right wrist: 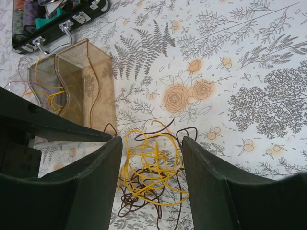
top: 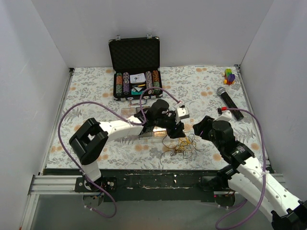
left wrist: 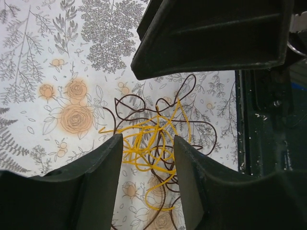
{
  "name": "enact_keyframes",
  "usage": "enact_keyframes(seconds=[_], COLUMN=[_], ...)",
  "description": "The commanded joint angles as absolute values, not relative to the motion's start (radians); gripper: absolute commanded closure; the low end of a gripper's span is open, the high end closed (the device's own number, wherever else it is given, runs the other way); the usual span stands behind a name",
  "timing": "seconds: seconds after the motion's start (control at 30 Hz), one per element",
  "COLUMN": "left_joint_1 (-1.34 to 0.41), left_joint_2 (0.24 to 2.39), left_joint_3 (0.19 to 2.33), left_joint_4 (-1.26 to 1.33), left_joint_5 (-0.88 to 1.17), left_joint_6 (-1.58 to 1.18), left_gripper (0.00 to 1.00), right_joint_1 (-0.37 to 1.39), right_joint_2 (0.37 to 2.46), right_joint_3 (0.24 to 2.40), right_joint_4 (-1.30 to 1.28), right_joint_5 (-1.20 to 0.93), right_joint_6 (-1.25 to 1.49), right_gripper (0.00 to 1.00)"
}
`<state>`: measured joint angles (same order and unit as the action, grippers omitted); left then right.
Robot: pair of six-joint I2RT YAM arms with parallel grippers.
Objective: Untangle the cables
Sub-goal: Untie the cable.
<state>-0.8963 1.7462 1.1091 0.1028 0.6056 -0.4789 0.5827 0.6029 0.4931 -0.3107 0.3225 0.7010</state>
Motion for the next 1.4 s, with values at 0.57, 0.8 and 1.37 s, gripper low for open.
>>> enact_keyframes(seconds=[0.57,0.8,1.37], left_joint_1=[-0.914,-0.914,-0.919], left_joint_2=[1.868,1.830,1.497], left_joint_3=[1.180,1.200,1.206], left_joint_4=[-0.018,-0.009,-0.150], left_joint_5=[0.581,0.555,0.555], left_joint_6=[-0.505,-0.495,-0.499], left_gripper=[0.59,0.92,0.99], right_joint_1=[0.578,0.578,0.578], right_joint_2=[0.572,0.584,0.663], right_joint_3=[0.506,0.494,0.442], right_joint_4=[-0.302,-0.284,-0.161], right_joint_5=[0.360,0.345,0.226], right_joint_6=[0.640,0.635,0.644], right_gripper=[0.39,0.40,0.38])
